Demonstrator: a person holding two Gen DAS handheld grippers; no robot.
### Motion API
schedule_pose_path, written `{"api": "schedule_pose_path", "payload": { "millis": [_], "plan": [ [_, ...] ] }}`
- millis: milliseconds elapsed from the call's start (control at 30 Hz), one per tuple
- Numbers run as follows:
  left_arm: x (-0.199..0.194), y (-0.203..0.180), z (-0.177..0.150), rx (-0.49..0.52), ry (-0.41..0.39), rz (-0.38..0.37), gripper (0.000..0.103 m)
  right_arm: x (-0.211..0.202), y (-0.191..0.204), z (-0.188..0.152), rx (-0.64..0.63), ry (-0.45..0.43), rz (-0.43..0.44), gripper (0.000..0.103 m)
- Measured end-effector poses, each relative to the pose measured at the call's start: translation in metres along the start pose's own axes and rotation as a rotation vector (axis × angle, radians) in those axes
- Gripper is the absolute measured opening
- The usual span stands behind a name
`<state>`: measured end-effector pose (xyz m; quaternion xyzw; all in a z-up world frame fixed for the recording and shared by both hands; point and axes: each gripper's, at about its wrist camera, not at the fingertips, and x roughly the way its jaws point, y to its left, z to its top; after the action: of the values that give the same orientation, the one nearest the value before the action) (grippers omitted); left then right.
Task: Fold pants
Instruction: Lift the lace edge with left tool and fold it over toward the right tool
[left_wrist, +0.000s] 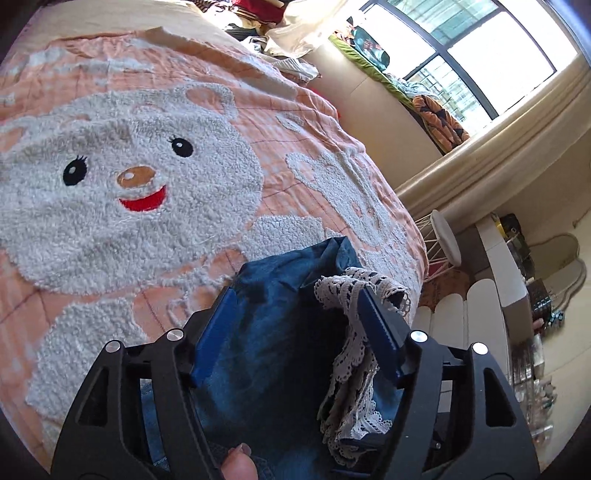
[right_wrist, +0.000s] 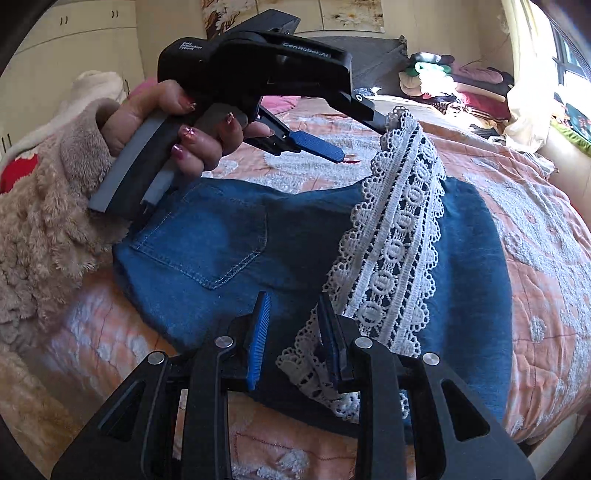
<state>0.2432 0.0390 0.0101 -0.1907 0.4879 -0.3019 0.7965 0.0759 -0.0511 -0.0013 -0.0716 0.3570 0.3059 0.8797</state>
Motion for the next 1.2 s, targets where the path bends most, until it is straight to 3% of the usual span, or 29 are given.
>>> {"api": "schedule_pose_path", "payload": {
  "millis": [233, 333, 500, 733, 1067, 1100, 1167, 1200],
  "plan": [
    [-0.002, 0.011, -0.001, -0.092, 0.003, -0.105, 0.067, -0.020, -0.011, -0.005, 0.037, -0.038, -0.009, 0.027],
    [0.002, 0.011, 0.001, -0.100, 0.010, -0.106, 0.068, -0.032, -0.016, -0.012, 0.058, -0.052, -0.028, 0.043],
    [0.011, 0.007, 0.006, -0.136, 0.023, -0.157, 0.071, -0.047, -0.017, -0.022, 0.055, -0.065, -0.053, 0.050],
    [0.028, -0.005, 0.006, -0.118, 0.069, -0.183, 0.072, -0.052, 0.015, -0.034, -0.010, -0.048, -0.064, 0.055],
    [0.046, -0.024, 0.000, -0.029, 0.107, -0.061, 0.072, -0.016, 0.030, -0.037, -0.110, 0.062, -0.174, 0.055],
    [0.047, -0.026, 0.000, -0.016, 0.112, -0.046, 0.070, -0.013, 0.031, -0.038, -0.119, 0.072, -0.189, 0.055],
    [0.050, -0.031, -0.002, 0.013, 0.122, -0.015, 0.049, -0.008, 0.032, -0.038, -0.121, 0.082, -0.208, 0.053],
    [0.052, -0.034, -0.003, 0.029, 0.128, 0.010, 0.045, -0.007, 0.031, -0.039, -0.116, 0.082, -0.213, 0.047]
  ]
}}
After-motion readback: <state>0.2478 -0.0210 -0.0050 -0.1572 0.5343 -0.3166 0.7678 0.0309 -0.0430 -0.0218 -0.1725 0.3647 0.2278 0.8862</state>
